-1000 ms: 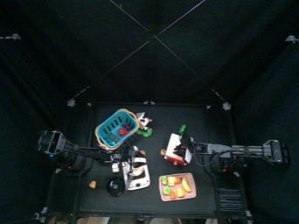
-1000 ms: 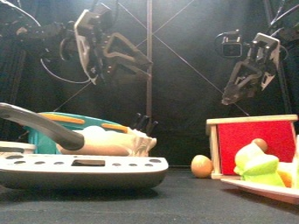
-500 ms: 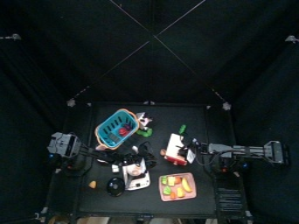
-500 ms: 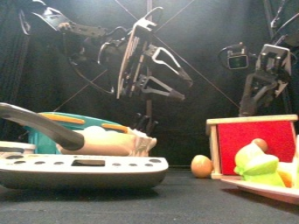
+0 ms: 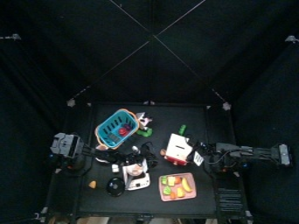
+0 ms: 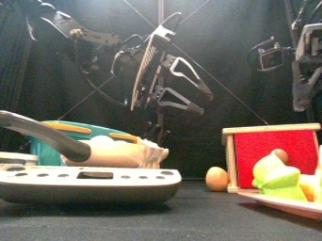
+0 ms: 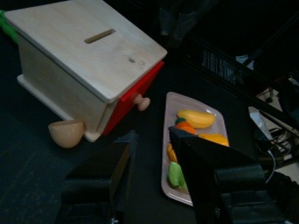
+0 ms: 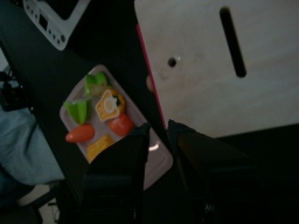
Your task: Move drawer left
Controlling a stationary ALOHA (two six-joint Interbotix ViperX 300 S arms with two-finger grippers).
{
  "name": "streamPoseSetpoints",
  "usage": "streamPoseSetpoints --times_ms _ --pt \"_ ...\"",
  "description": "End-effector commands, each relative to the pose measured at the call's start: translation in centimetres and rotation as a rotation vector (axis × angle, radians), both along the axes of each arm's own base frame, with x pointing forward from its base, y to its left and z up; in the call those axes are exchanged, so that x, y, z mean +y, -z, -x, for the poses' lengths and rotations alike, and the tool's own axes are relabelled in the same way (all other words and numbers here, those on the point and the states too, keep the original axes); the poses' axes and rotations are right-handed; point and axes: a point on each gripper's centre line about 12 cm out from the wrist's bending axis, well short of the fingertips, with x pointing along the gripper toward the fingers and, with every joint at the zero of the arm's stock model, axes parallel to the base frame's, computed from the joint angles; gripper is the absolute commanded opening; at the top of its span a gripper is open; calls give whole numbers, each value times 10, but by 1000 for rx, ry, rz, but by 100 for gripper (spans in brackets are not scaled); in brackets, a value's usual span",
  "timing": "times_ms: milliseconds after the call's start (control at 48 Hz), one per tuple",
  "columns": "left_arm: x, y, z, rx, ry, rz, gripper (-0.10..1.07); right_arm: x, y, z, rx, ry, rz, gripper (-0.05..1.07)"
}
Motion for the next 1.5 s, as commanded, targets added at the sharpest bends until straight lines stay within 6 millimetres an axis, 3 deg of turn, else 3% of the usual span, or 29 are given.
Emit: streamPoseSetpoints --times_ms 0,312,625,938,1229,1479 --pt "4 -11 -3 -35 -7 -9 77 -2 1 3 46 33 -51 66" --pt "5 -8 -1 -26 -2 -17 77 -30 29 17 110 199 -56 66" --pt "10 -1 4 -5 -15 -13 77 -46 37 7 -11 283 -9 66" --pt "14 4 5 7 -25 -11 77 -55 44 0 17 280 37 66" --pt "28 8 -2 30 -125 107 77 -56 29 -6 -27 274 49 66" --pt "23 15 -21 83 -127 187 77 -41 8 -5 -92 198 68 66"
